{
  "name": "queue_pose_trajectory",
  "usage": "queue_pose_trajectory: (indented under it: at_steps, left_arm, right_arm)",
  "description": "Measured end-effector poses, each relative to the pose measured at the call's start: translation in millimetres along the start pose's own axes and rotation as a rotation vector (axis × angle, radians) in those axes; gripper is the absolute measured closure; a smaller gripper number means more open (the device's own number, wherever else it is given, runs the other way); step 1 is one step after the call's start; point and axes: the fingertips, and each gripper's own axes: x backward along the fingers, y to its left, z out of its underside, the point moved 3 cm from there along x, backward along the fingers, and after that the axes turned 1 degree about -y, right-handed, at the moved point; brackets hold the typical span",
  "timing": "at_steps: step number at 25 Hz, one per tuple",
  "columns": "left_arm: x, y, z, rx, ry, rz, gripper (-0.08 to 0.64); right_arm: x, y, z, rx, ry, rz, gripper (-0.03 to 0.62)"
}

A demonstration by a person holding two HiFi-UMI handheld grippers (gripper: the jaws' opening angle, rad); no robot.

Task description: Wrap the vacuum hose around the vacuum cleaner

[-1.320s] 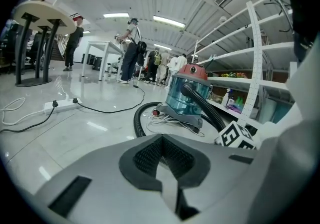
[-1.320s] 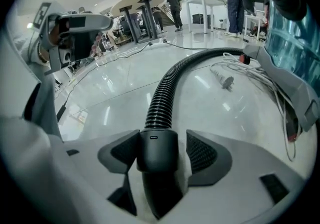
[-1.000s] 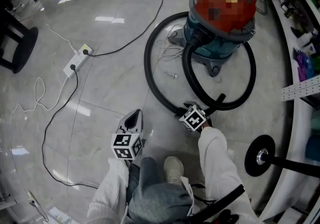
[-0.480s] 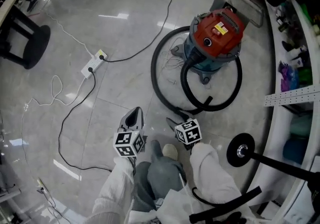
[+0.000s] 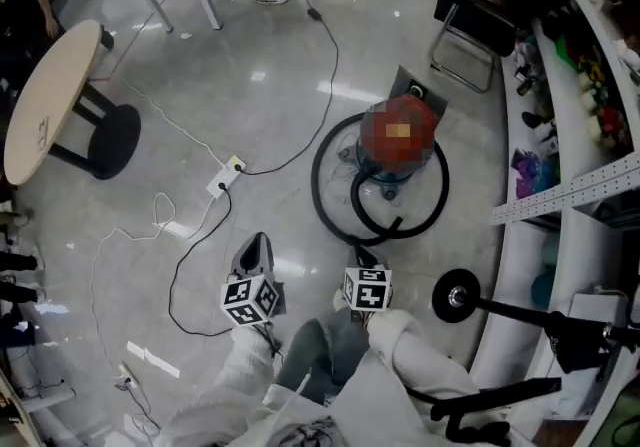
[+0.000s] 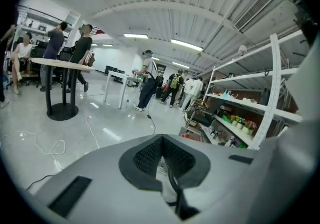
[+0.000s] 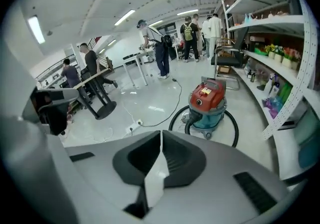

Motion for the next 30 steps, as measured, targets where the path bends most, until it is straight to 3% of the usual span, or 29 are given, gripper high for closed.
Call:
queue_pose_trajectory:
  at_steps: [3, 7, 14, 17, 21, 26, 30]
  left_arm:
    - [32.2, -9.6, -43.9, -0.027, -0.011, 0.056, 0.560]
    - [77.0, -19.8, -69.7, -0.092, -0.019, 0.218, 0.560]
    - [196.2, -20.6, -71.5, -0.185, 0.056, 0.448, 0.560]
    - [240.0, -24.9, -65.0, -0.206, 0.072, 0.491, 0.560]
    - [282.6, -31.9, -51.8, -0.233, 0.077, 0.519, 0.560]
    - [326.6, -32.4, -38.9, -0.268, 0.099, 0.525, 0.560]
    - [349.4, -41.3, -29.7, -0.285, 0.113, 0.538, 0.560]
  right_arm:
    - [37.0, 34.4, -29.8, 0.035, -0.023, 0.029, 0.568]
    - [75.2, 82.9, -39.2, 0.078, -0.094, 0.111, 0.575]
    - [181.5, 154.3, 7.4, -0.085, -0.215, 0.295, 0.577]
    - [222.8, 180.9, 29.6, -0.137, -0.250, 0.317, 0.577]
    - [254.9, 202.1, 53.1, -0.116, -0.263, 0.330, 0.577]
    - [298.1, 218.4, 66.5, -0.169, -0.302, 0.331, 0.578]
    - [318.7, 219.3, 81.8, -0.151, -0.308, 0.353, 0.578]
